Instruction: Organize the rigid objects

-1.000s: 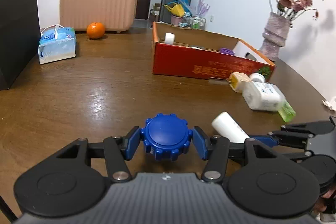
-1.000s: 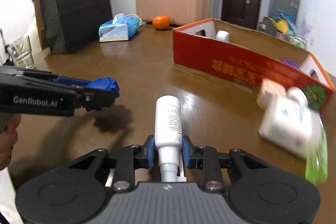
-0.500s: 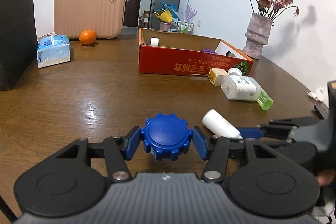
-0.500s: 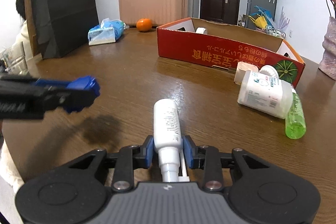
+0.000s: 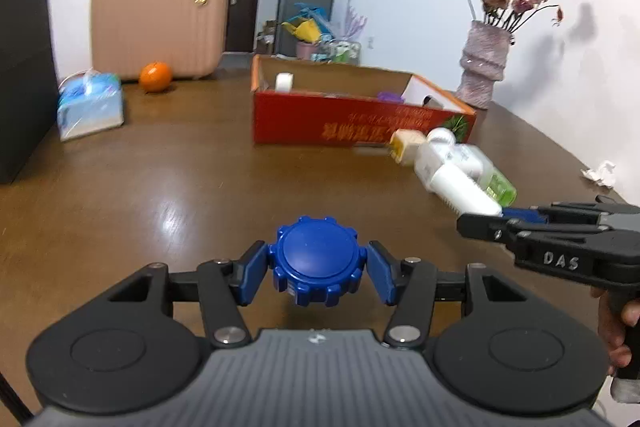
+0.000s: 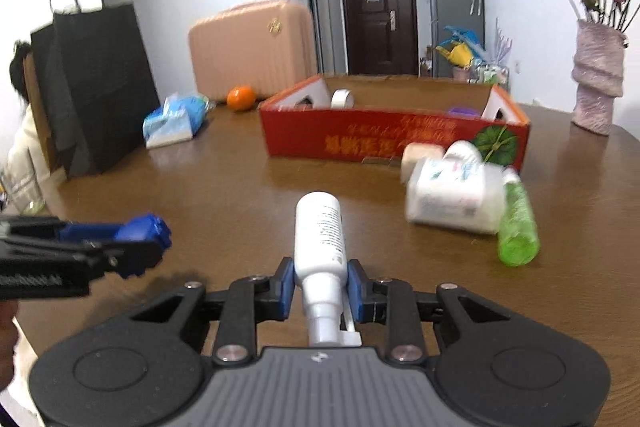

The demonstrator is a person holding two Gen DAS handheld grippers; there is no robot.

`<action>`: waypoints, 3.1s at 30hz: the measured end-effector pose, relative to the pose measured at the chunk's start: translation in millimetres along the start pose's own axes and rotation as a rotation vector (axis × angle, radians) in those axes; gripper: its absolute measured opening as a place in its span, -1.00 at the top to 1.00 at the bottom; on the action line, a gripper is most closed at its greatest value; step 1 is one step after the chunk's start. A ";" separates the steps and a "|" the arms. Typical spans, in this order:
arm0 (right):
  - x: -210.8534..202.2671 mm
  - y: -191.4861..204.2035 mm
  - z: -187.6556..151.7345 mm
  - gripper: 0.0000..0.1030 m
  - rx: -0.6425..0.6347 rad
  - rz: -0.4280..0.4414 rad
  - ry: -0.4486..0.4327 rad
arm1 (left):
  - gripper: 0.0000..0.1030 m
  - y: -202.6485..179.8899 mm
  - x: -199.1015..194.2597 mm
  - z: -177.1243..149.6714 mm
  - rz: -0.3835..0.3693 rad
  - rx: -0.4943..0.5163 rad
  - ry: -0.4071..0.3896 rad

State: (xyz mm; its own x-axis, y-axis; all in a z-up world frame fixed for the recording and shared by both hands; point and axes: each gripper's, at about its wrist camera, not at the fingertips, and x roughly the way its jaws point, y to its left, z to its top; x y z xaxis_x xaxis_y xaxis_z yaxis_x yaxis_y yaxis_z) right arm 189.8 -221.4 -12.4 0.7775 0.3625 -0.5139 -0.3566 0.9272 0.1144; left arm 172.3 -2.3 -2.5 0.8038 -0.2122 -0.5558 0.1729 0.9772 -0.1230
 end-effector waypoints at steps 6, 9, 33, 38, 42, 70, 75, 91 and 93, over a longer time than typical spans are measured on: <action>4.0 -24.0 48.7 0.49 -0.020 0.000 -0.087 | -0.07 -5.3 21.7 58.0 -0.022 0.059 -0.079; 13.6 -38.8 83.8 0.49 -0.038 0.008 -0.117 | -0.07 -2.7 40.5 93.7 -0.044 0.072 -0.101; 300.3 -136.1 228.3 0.47 -0.059 -0.066 0.273 | -0.10 26.4 347.2 261.2 -0.012 -0.063 0.251; 303.9 -133.3 221.1 0.24 -0.056 -0.050 0.270 | -0.37 27.1 350.9 255.2 0.026 -0.044 0.238; 288.9 -134.9 228.9 0.15 -0.056 -0.058 0.237 | -0.44 27.2 334.0 257.3 0.028 -0.020 0.216; -39.8 -41.8 141.8 -0.64 -0.157 -0.061 -0.161 | -1.00 -3.7 -24.4 119.7 0.017 0.108 -0.177; -74.1 -25.5 81.7 -0.75 -0.098 -0.036 -0.221 | -1.00 -2.5 -62.5 66.0 -0.012 0.052 -0.197; -130.0 -15.0 -24.4 -0.91 -0.037 -0.112 -0.281 | -1.00 -19.8 -76.7 -4.0 0.066 0.038 -0.185; -123.3 -21.8 -26.9 -0.91 -0.024 -0.131 -0.270 | -1.00 -26.3 -61.3 -5.9 0.058 0.050 -0.142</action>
State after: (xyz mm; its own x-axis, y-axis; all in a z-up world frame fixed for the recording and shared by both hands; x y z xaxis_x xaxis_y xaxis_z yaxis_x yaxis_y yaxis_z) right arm 87.8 -288.8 25.5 0.9262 0.2550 -0.2778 -0.2540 0.9664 0.0402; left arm 115.0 -15.1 30.0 0.8850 -0.1565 -0.4385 0.1492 0.9875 -0.0512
